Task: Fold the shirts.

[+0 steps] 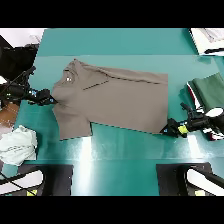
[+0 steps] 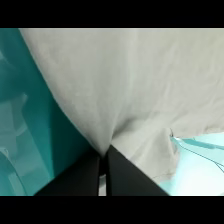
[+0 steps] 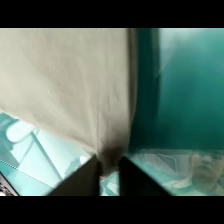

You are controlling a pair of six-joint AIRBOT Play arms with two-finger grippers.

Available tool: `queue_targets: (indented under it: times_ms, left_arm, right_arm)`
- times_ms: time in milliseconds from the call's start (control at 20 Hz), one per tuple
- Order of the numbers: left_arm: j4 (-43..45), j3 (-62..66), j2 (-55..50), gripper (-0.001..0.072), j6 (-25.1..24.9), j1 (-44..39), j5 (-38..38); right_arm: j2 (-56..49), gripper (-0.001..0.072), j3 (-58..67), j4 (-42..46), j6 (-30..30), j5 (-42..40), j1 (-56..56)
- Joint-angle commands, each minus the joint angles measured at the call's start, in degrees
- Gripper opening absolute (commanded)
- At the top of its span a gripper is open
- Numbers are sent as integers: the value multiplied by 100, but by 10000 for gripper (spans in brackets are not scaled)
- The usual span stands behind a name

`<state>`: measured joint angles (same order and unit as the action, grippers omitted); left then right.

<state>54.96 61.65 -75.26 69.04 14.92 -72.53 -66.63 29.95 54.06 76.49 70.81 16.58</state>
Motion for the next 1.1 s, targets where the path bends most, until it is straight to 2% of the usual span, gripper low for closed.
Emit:
queue_targets:
  times_ms: [0, 150, 300, 550, 750, 900, 1050]
  left_arm:
    - [-9, 9, 11, 26, -4, 0, -55]
    - [-11, 155, 17, 25, 94, 0, -52]
    - [-289, 911, 212, 25, 302, 0, -72]
    - [-1064, 3095, 955, 26, 470, 0, 328]
    - [-1193, 4944, 1453, 26, 472, 0, 302]
    - [-1209, 6024, 1786, 26, 605, 0, 328]
    - [-1351, 6196, 2409, 25, 601, 0, 664]
  right_arm:
    - [31, 15, 74, 9, -11, -87, -297]
    - [35, 14, 721, -7, -7, 251, -323]
    - [267, 13, 1945, -11, 31, 433, -323]
    - [925, 14, 4824, 9, 153, -262, -319]
    - [1296, 14, 6778, 31, 153, -592, -289]
    - [1609, 13, 7654, 258, 181, -496, -35]
    - [1897, 13, 8266, 549, 420, -28, 597]
